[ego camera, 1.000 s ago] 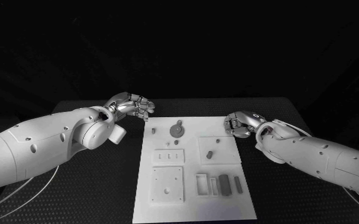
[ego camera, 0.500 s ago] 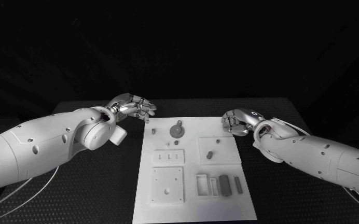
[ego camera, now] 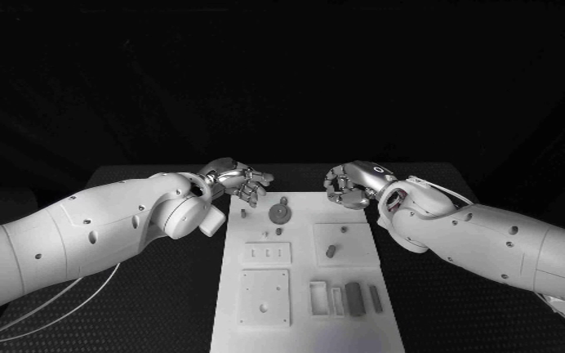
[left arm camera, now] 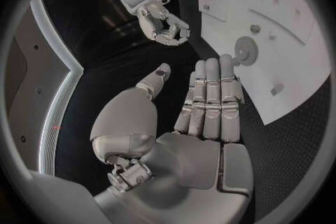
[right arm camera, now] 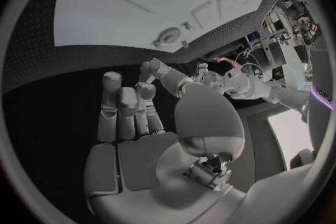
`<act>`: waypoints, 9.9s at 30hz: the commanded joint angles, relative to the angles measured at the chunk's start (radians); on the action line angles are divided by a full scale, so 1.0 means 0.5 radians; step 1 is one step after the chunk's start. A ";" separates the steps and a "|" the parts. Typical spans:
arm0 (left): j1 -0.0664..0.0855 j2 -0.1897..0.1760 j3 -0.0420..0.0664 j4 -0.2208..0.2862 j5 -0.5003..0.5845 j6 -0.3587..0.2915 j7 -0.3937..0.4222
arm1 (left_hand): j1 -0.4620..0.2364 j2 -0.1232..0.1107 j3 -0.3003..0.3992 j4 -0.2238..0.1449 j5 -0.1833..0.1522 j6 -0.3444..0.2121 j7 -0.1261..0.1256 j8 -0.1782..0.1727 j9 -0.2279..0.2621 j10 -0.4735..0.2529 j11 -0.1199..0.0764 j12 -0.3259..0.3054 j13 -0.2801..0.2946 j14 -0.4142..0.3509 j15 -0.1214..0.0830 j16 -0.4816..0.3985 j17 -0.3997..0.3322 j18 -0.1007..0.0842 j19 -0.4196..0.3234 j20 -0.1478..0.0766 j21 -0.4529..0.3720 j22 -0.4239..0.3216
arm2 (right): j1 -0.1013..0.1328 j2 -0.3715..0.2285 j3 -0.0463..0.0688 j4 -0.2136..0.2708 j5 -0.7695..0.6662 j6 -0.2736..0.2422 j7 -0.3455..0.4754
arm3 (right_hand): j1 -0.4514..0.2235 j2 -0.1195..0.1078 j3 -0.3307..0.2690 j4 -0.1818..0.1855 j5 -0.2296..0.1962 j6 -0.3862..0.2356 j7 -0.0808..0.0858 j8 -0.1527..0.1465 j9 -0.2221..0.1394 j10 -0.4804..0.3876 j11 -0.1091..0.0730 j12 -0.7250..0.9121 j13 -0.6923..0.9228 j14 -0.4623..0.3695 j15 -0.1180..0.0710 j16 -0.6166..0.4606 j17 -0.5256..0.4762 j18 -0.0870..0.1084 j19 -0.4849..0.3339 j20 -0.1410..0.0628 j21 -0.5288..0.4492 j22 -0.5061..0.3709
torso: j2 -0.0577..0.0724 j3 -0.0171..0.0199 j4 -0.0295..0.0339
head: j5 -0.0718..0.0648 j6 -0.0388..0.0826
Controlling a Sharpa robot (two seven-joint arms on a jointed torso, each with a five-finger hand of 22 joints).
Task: Assemble the parts on the task board
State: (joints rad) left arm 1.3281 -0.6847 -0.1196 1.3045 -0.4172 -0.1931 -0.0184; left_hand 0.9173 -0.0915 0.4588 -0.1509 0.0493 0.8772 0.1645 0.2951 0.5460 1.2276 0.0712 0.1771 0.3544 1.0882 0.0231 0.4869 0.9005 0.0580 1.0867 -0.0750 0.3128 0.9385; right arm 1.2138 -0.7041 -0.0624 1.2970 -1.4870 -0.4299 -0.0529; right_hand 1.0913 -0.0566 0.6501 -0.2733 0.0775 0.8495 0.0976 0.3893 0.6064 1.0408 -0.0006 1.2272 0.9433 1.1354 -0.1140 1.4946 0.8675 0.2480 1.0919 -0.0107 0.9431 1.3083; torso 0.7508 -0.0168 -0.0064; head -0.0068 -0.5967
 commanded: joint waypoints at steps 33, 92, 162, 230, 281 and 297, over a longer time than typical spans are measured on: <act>0.002 0.213 -0.056 0.022 -0.011 -0.077 -0.292 | -0.027 0.061 -0.065 -0.118 -0.001 0.052 -0.037 -0.021 -0.041 -0.067 0.031 -0.069 0.034 -0.015 0.014 -0.050 0.027 0.031 -0.012 0.014 -0.048 0.021 | 0.009 0.199 0.000 0.164 -0.172 0.092 -0.231 | -0.017 0.017 0.017 -0.014 0.005 0.444 -0.053 0.006 0.011 -0.043 -0.069 0.006 -0.005 0.036 -0.038 0.014 -0.004 0.028 0.020 -0.005 0.015 0.034 | -0.073 -0.0081 -0.011 | 0.058 -0.006; 0.002 0.223 -0.056 0.018 0.042 -0.085 -0.290 | -0.009 0.427 0.133 -0.229 0.005 0.295 -0.119 0.063 -0.027 0.143 -0.054 -0.025 0.123 0.049 -0.011 -0.044 0.095 0.018 0.033 -0.006 -0.063 0.088 | 0.009 0.262 0.000 0.173 -0.184 0.139 -0.261 | -0.023 0.016 0.022 -0.020 0.005 0.454 -0.057 0.002 0.019 -0.029 -0.074 0.005 -0.007 0.049 -0.043 0.014 -0.005 0.027 0.031 -0.013 0.020 0.034 | -0.069 -0.0062 -0.013 | 0.058 -0.023; -0.053 0.049 -0.239 0.273 -0.955 0.058 -1.009 | -0.163 0.413 0.410 -0.278 0.109 0.487 -0.266 0.078 0.555 0.132 -0.300 1.380 1.201 0.169 -0.371 1.257 0.447 0.017 0.325 -0.347 0.777 0.789 | 0.119 0.068 0.089 -0.219 0.381 0.018 -0.075 | -0.015 -0.247 0.006 0.093 0.001 0.047 0.116 -0.279 -0.095 -0.206 0.089 -0.107 -0.080 -0.095 0.104 -0.046 -0.011 0.028 -0.088 0.056 -0.066 0.029 | -0.064 -0.0032 -0.018 | 0.073 -0.160; -0.139 0.194 -0.237 0.114 -1.106 0.150 -1.026 | -0.273 0.423 0.424 -0.276 0.163 0.596 -0.307 0.051 0.657 0.161 -0.340 1.460 1.203 0.160 -0.413 1.419 0.340 0.011 0.334 -0.388 0.879 0.784 | 0.118 0.077 0.089 -0.181 0.390 0.065 -0.069 | -0.018 -0.218 -0.009 0.082 0.002 0.047 0.117 -0.282 -0.099 -0.207 0.091 -0.100 -0.087 -0.099 0.105 -0.044 -0.011 0.027 -0.092 0.062 -0.068 0.031 | -0.067 -0.0044 -0.012 | 0.037 -0.221; -0.151 0.184 -0.237 0.109 -1.154 0.057 -1.001 | -0.269 0.437 0.446 -0.277 0.143 0.592 -0.300 0.012 0.663 0.152 -0.333 1.470 1.180 0.140 -0.413 1.452 0.297 0.007 0.318 -0.391 0.896 0.783 | 0.118 0.074 0.089 -0.176 0.397 0.071 -0.070 | -0.026 -0.212 -0.015 0.083 0.003 0.046 0.118 -0.283 -0.102 -0.208 0.091 -0.096 -0.091 -0.100 0.106 -0.044 -0.012 0.027 -0.094 0.065 -0.069 0.031 | -0.068 -0.0047 -0.010 | 0.030 -0.222; -0.152 0.186 -0.237 0.111 -1.191 0.077 -0.992 | -0.265 0.436 0.449 -0.278 0.136 0.592 -0.299 0.006 0.664 0.151 -0.333 1.470 1.176 0.137 -0.413 1.455 0.289 0.007 0.316 -0.392 0.897 0.782 | 0.118 0.074 0.089 -0.177 0.403 0.082 -0.073 | -0.028 -0.211 -0.017 0.083 0.003 0.046 0.118 -0.284 -0.103 -0.208 0.092 -0.095 -0.092 -0.101 0.106 -0.044 -0.012 0.027 -0.095 0.065 -0.069 0.031 | -0.068 -0.0043 -0.011 | 0.026 -0.223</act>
State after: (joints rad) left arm 1.2535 -0.5933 -0.2369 1.3598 -0.9962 -0.1623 -0.5181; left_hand 0.7766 0.1106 0.6767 -0.2903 0.1188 1.0401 0.0978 0.2941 0.8772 1.3477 -0.0550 0.9084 0.9434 1.1840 -0.1414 1.2081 1.0462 0.0166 1.2259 -0.2326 0.7560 1.3074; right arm 1.2727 -0.6673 -0.0184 1.2079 -1.2849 -0.4024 -0.0959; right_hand 1.0809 -0.1724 0.6486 -0.2303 0.0774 0.8277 0.1193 0.2527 0.5562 1.0292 0.0108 1.1729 0.8987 1.0899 -0.0652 1.4694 0.8607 0.2543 1.0467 0.0199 0.9139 1.3083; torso 0.7166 -0.0191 -0.0116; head 0.0066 -0.7077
